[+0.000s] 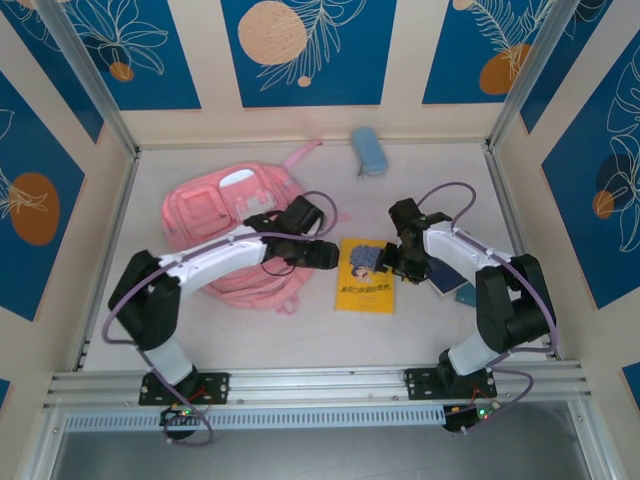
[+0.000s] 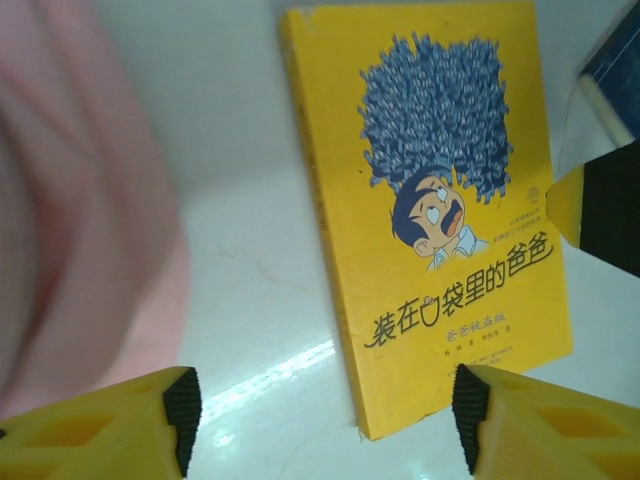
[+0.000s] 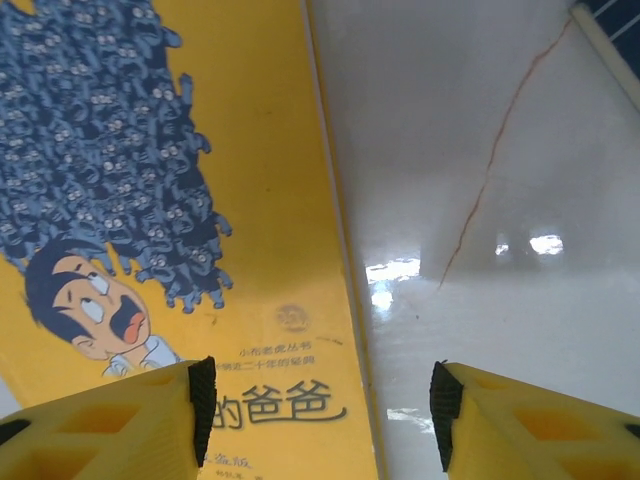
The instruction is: Pack the student bag
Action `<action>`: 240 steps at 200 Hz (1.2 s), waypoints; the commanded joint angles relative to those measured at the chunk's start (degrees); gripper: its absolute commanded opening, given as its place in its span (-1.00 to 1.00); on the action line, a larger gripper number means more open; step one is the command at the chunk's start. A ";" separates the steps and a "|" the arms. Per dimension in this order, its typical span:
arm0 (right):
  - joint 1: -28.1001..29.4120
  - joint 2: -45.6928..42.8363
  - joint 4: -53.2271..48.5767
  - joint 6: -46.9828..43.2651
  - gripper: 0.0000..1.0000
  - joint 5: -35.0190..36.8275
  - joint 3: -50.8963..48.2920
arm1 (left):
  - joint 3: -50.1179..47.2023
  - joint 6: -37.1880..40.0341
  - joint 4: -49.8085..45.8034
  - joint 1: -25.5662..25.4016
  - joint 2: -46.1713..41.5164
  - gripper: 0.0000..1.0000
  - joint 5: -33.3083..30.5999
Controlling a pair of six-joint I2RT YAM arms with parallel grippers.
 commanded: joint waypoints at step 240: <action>-1.96 -1.43 1.21 -1.93 -0.34 -14.88 -0.47 | 16.33 -1.65 -7.95 -7.62 27.73 -0.21 -8.41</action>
